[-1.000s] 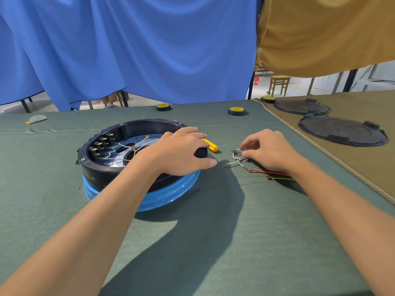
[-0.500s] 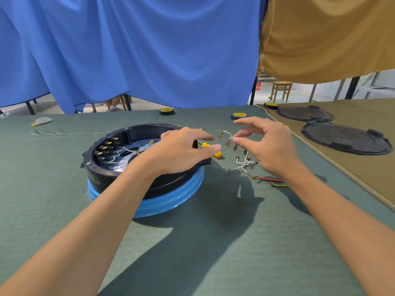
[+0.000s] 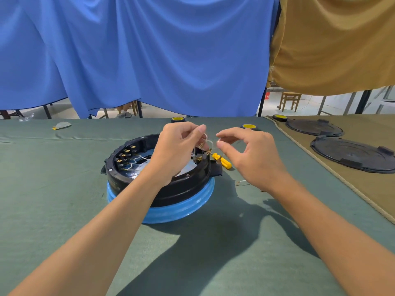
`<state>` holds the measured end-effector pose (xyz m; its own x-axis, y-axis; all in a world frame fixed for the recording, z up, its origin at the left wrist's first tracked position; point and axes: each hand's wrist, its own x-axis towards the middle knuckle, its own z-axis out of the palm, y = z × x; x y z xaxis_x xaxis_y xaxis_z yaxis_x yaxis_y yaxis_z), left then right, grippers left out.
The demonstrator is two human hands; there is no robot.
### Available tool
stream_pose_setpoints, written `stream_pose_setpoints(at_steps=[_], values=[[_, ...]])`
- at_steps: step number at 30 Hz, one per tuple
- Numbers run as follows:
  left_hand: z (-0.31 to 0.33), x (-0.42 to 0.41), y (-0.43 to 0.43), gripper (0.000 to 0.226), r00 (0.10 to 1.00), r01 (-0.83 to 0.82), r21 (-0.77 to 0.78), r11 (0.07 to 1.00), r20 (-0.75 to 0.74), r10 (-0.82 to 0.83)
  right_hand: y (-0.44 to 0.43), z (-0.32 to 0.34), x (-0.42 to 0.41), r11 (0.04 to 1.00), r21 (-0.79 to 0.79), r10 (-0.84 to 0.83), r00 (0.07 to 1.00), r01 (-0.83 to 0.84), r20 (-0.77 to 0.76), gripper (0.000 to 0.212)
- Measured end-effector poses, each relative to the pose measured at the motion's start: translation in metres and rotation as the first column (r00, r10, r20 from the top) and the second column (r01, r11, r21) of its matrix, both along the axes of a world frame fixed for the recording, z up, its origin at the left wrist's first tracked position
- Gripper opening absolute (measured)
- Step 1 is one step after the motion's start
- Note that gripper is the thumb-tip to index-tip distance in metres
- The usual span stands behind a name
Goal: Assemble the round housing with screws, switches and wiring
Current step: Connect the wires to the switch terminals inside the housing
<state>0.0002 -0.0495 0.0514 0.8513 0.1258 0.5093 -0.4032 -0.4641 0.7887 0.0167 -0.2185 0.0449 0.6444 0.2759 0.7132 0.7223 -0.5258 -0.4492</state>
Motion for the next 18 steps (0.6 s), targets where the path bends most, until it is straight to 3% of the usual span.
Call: stream_pose_setpoints(at_steps=[3,9,15,18], values=[[0.002,-0.003,0.003,0.025,0.999,-0.035,-0.128,0.991,0.022,0.038,0.006,0.011,0.003,0.994,-0.102,0.037,0.996,-0.044,-0.078,0.014],[0.012,-0.005,0.017,0.019,0.992,-0.061,-0.322,0.945,-0.12,0.023,0.021,0.03,0.003,0.995,-0.067,0.061,0.99,-0.07,-0.123,0.018],[0.027,-0.01,0.038,0.017,0.993,-0.057,-0.42,0.906,-0.119,0.007,0.043,0.043,0.001,0.975,-0.085,0.17,0.936,-0.205,-0.309,0.012],[0.033,-0.013,0.046,0.015,0.992,-0.069,-0.444,0.893,-0.124,0.015,0.059,0.049,-0.001,0.98,-0.087,0.145,0.946,-0.177,-0.291,0.016]])
